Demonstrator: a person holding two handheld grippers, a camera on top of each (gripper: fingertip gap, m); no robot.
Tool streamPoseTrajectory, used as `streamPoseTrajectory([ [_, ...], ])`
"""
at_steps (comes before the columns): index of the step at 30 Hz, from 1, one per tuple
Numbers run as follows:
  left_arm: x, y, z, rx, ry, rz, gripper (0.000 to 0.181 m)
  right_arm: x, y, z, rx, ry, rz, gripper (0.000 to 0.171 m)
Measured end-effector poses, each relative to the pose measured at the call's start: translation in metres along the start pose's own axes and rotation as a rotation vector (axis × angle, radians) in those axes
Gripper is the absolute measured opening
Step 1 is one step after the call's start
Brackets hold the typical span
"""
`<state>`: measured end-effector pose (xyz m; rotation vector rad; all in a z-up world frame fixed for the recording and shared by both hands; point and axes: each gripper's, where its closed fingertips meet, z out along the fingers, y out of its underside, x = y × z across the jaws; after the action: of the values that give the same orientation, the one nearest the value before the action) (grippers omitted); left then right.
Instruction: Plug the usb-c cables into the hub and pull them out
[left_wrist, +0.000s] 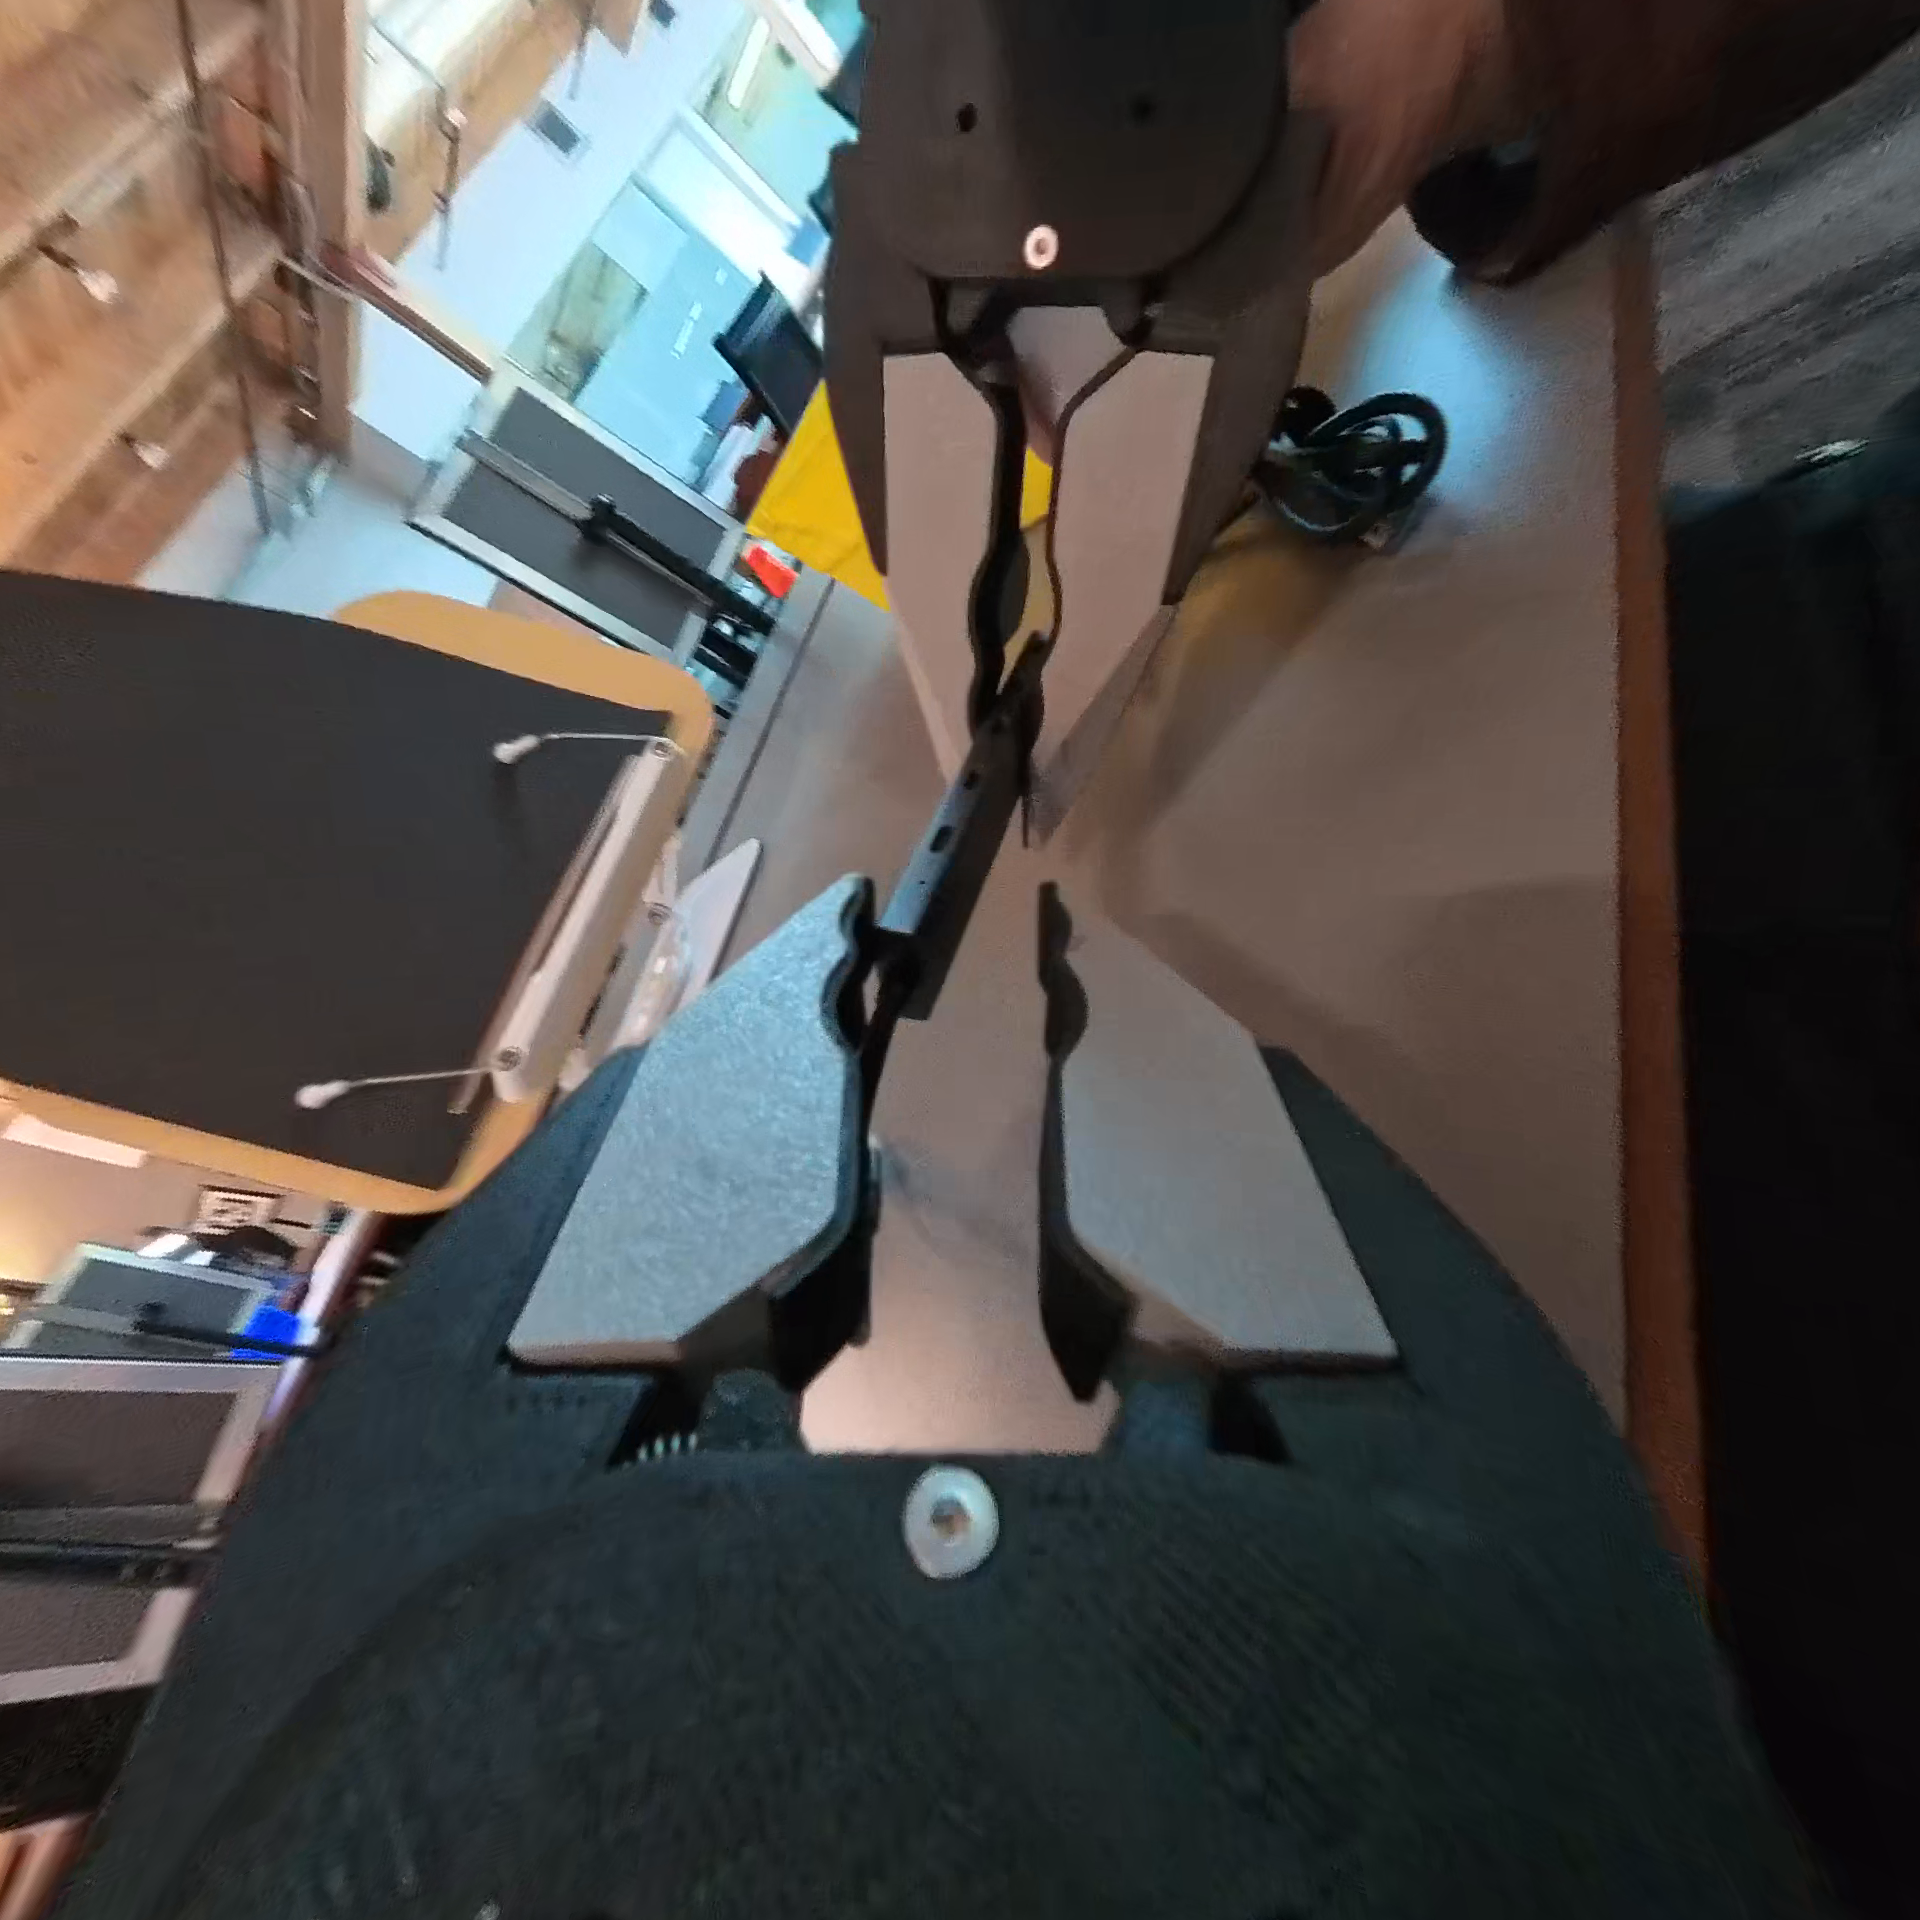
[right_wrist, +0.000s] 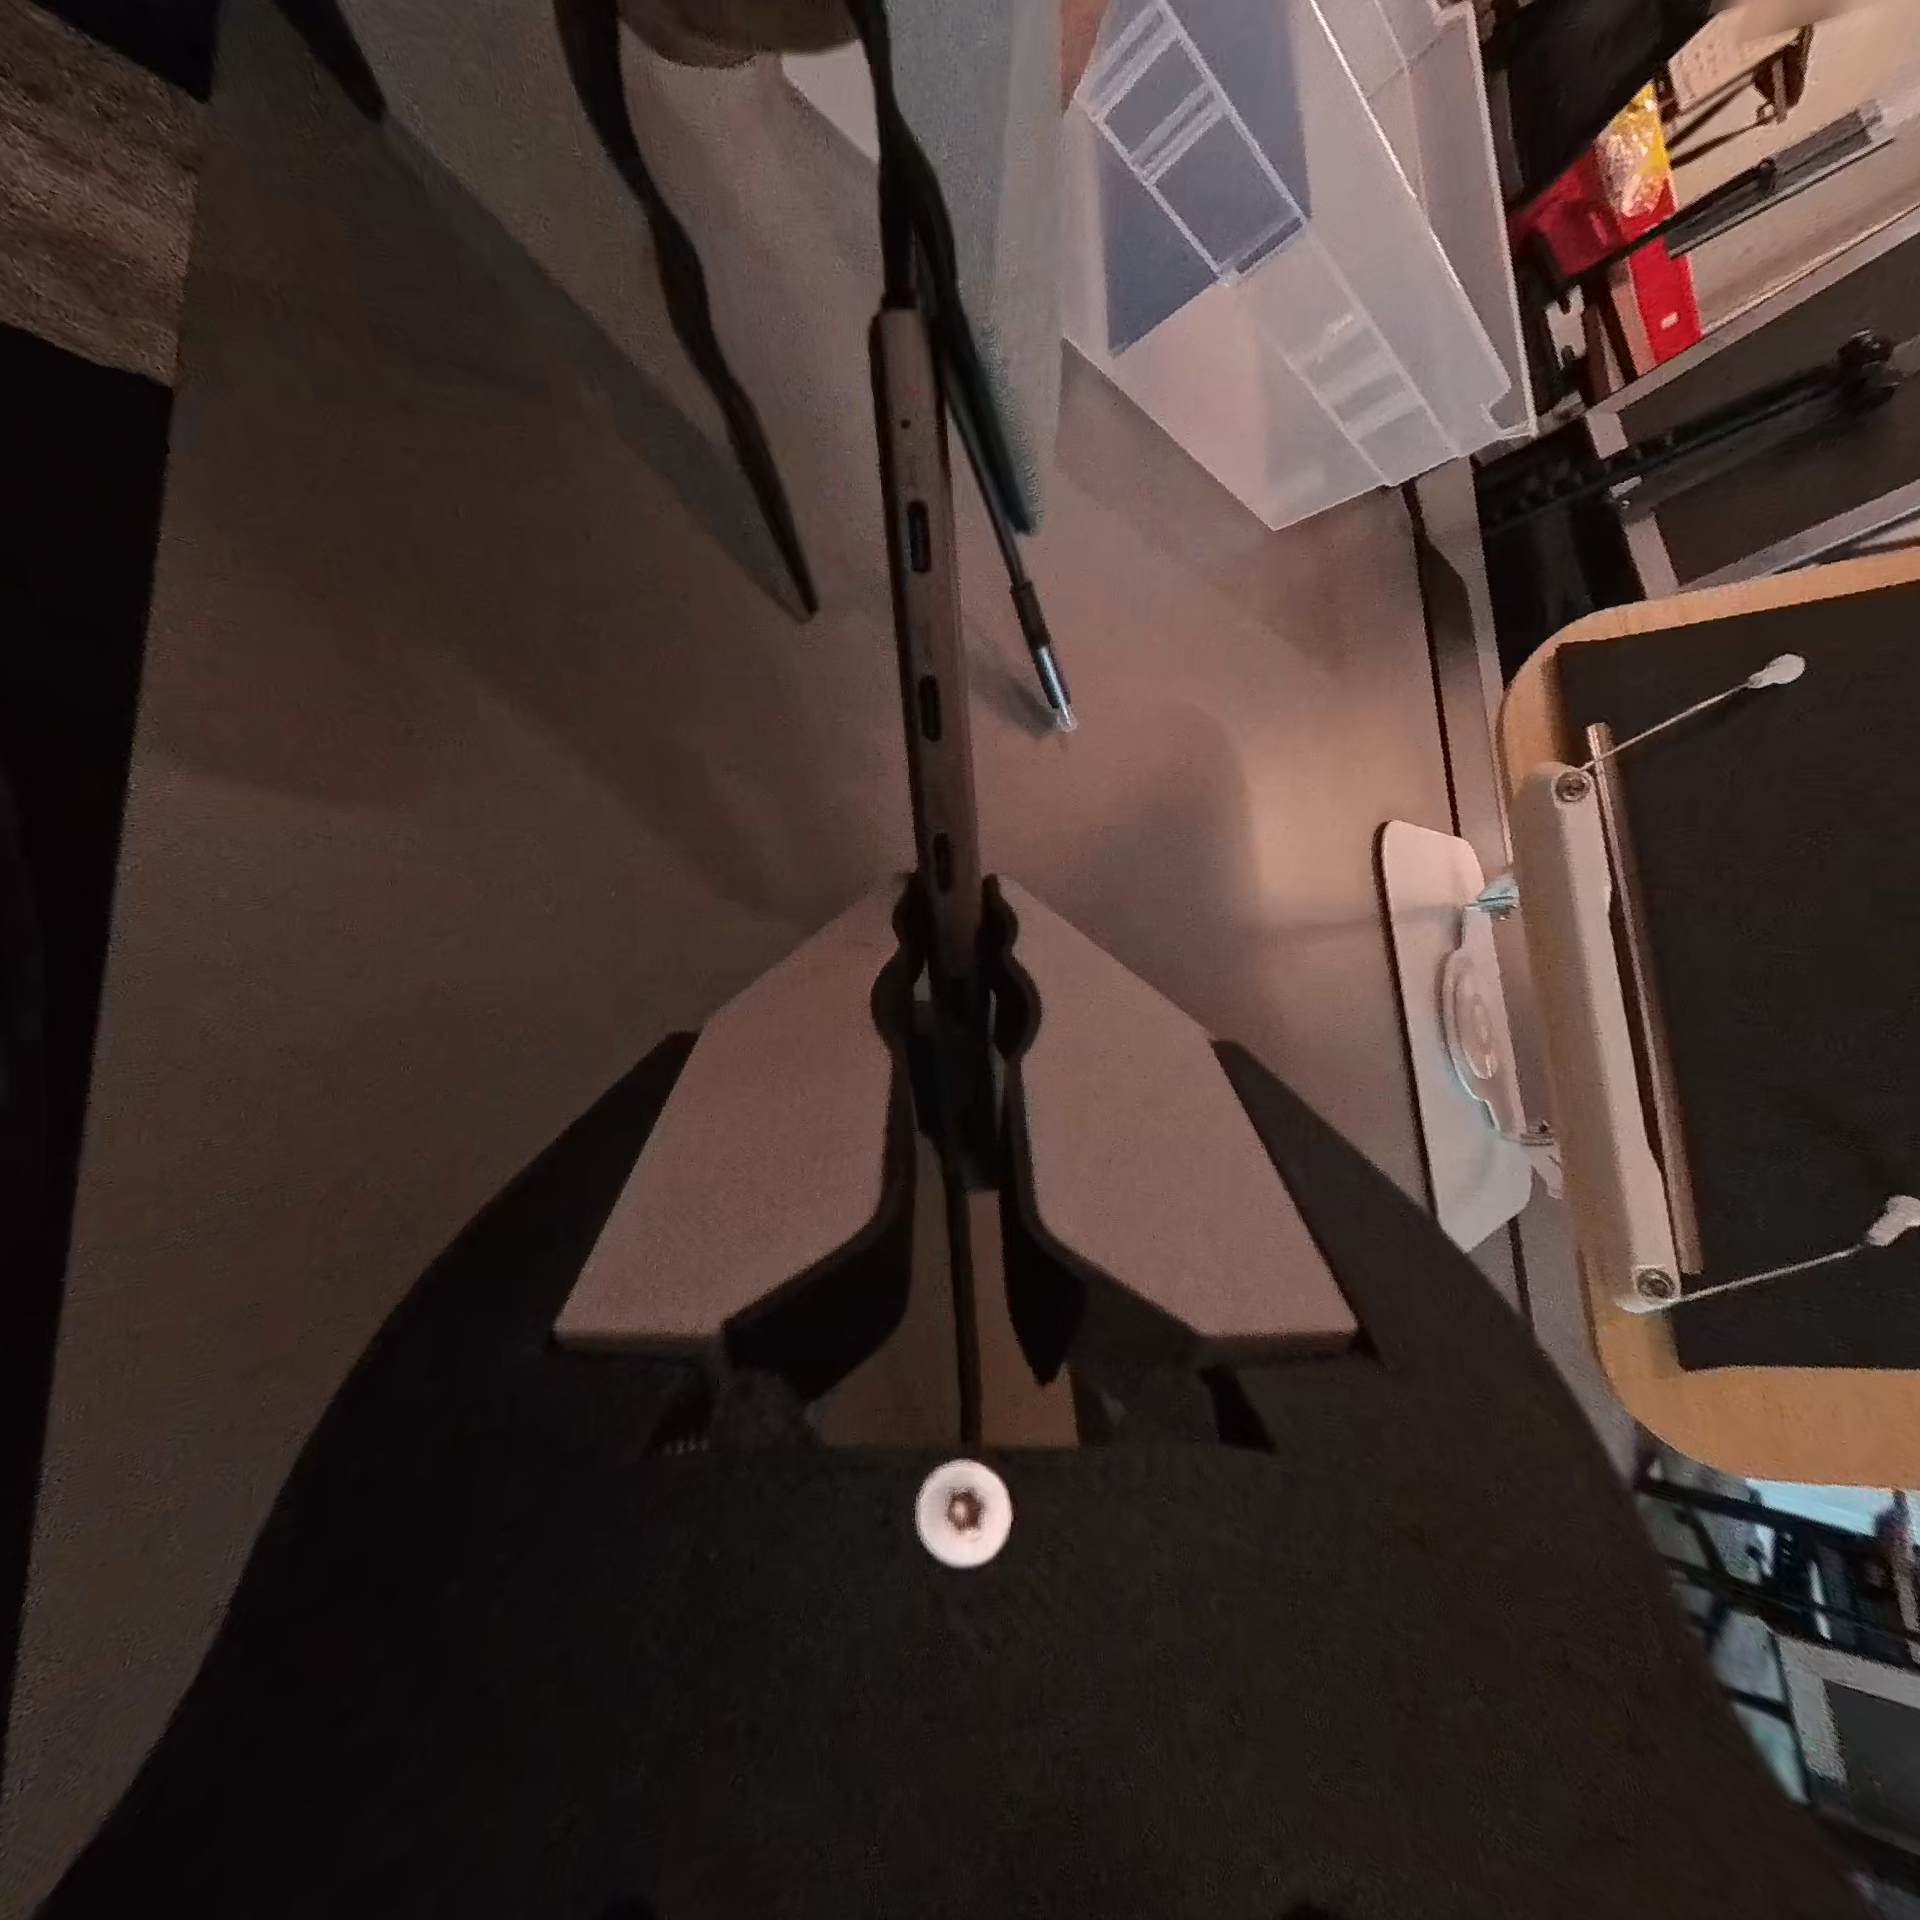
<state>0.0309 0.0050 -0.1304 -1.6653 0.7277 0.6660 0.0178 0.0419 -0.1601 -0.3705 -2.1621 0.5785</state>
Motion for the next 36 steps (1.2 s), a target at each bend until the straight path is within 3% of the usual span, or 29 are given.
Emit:
streamPoseTrajectory([
  [3, -0.001, -0.001, -0.001, 0.001, 0.006, -0.036, 0.036, -0.001, -0.005, -0.002, 0.048, -0.033, 0.032, 0.007],
  [8, 0.006, -0.003, 0.001, 0.01, 0.031, -0.015, 0.031, -0.008, -0.012, -0.009, 0.046, -0.036, -0.061, 0.006],
  [12, 0.021, -0.016, -0.002, 0.087, 0.1, -0.012, 0.008, -0.022, -0.018, -0.014, 0.047, -0.073, -0.126, 0.007],
  [26, 0.025, -0.038, -0.002, 0.213, 0.074, 0.014, 0.008, -0.029, -0.024, -0.022, 0.114, -0.134, -0.044, 0.009],
  [36, 0.027, -0.036, 0.001, 0.183, 0.061, 0.072, 0.009, -0.031, -0.025, -0.02, 0.116, -0.158, 0.02, 0.011],
])
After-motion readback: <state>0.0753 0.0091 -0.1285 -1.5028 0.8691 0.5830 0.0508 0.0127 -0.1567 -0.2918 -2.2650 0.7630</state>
